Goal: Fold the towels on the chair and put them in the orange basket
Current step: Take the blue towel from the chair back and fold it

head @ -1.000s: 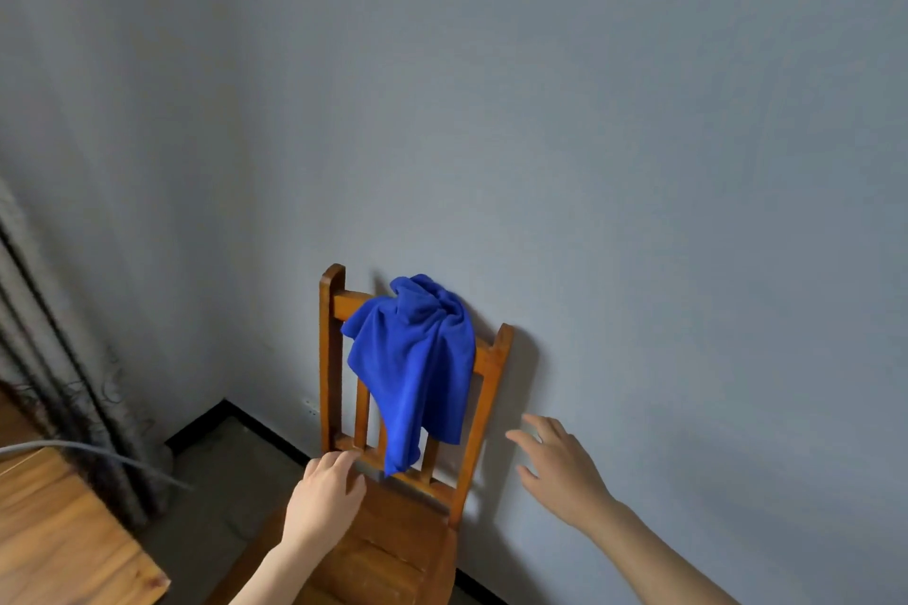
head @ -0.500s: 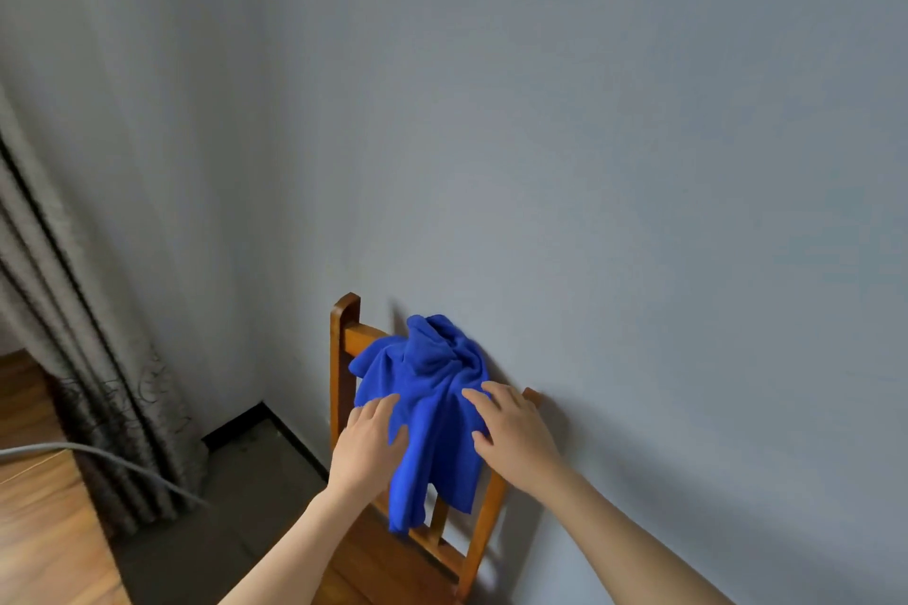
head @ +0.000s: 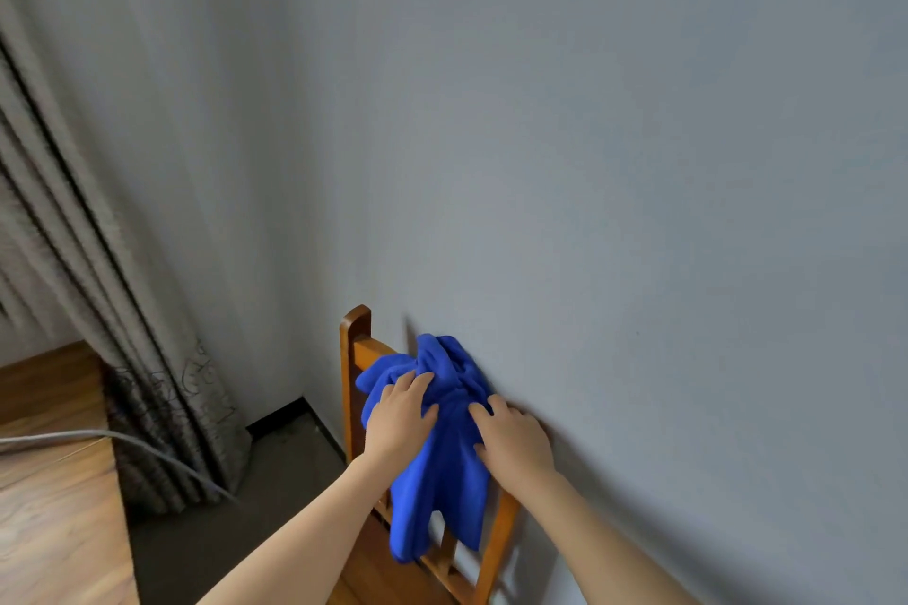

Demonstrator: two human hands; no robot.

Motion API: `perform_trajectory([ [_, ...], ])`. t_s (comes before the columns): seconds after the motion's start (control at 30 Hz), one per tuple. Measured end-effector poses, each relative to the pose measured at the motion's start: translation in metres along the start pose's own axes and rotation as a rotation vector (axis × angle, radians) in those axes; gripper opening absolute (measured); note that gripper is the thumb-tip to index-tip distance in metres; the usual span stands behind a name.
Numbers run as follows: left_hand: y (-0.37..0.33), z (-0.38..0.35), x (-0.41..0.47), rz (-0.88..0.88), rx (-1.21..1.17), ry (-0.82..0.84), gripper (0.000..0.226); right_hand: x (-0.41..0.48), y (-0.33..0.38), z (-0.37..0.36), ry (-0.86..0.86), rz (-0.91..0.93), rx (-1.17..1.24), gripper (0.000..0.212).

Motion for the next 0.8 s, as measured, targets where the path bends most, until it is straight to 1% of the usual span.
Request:
perform_trajectory([
  [0.1, 0.004, -0.006, -0.006, 0.040, -0.083, -0.042, 0.046, 0.000, -0.003, 0.004, -0.029, 0.005, 0.038, 0.034],
  [0.2, 0.010, -0.003, -0.012, 0.096, -0.165, -0.099, 0.030, -0.004, -0.002, 0.007, -0.066, 0.028, 0.034, 0.023],
  [0.27, 0.013, -0.003, -0.019, 0.112, -0.138, -0.095, 0.016, -0.005, -0.003, 0.004, -0.067, 0.023, 0.043, 0.019],
  [0.3, 0.014, -0.003, -0.026, 0.116, -0.112, -0.080, 0.011, -0.005, -0.003, 0.005, -0.084, 0.021, 0.036, 0.014],
  [0.33, 0.016, -0.004, -0.032, 0.118, -0.092, -0.070, 0.010, -0.006, -0.003, 0.010, -0.112, 0.013, 0.044, 0.005],
  [0.37, 0.020, -0.006, -0.039, 0.125, -0.079, -0.063, 0.011, -0.006, -0.001, 0.014, -0.127, 0.015, 0.039, 0.014],
  [0.4, 0.024, -0.007, -0.047, 0.133, -0.079, -0.063, 0.011, -0.008, 0.000, 0.017, -0.185, 0.034, 0.001, 0.028],
  [0.43, 0.028, -0.007, -0.055, 0.143, -0.091, -0.067, 0.011, -0.008, -0.002, 0.015, -0.191, 0.023, -0.008, 0.027],
  [0.47, 0.035, -0.006, -0.063, 0.157, -0.103, -0.076, 0.012, -0.010, 0.000, 0.013, -0.177, 0.038, 0.022, 0.011],
  [0.5, 0.042, -0.004, -0.071, 0.176, -0.120, -0.087, 0.013, -0.012, 0.000, 0.009, -0.175, 0.057, 0.060, 0.006],
  [0.53, 0.050, -0.001, -0.078, 0.199, -0.139, -0.104, 0.015, -0.013, 0.000, 0.008, -0.184, 0.080, 0.095, 0.013],
  [0.57, 0.061, 0.003, -0.085, 0.230, -0.158, -0.128, 0.018, -0.015, 0.000, 0.009, -0.197, 0.079, 0.116, 0.014],
  [0.63, 0.085, 0.010, -0.098, 0.305, -0.190, -0.166, 0.023, -0.019, -0.001, 0.008, -0.219, 0.096, 0.132, 0.010],
  [0.7, 0.108, 0.015, -0.114, 0.371, -0.202, -0.188, 0.025, -0.024, 0.007, 0.009, -0.232, 0.145, 0.162, 0.012],
  [0.73, 0.119, 0.017, -0.122, 0.407, -0.214, -0.200, 0.025, -0.026, 0.015, 0.013, -0.277, 0.172, 0.161, 0.014],
  [0.8, 0.139, 0.022, -0.136, 0.476, -0.239, -0.225, 0.025, -0.028, 0.038, 0.020, -0.258, 0.219, 0.253, 0.029],
])
Point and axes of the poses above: each hand's wrist, its own x-axis towards the middle knuckle, its own z-axis out of the back of the hand, y = z × x, the point moved 8 cm from there along x, towards the middle knuckle, and after that the axes turned 8 degrees about x, right-handed, at the moved point
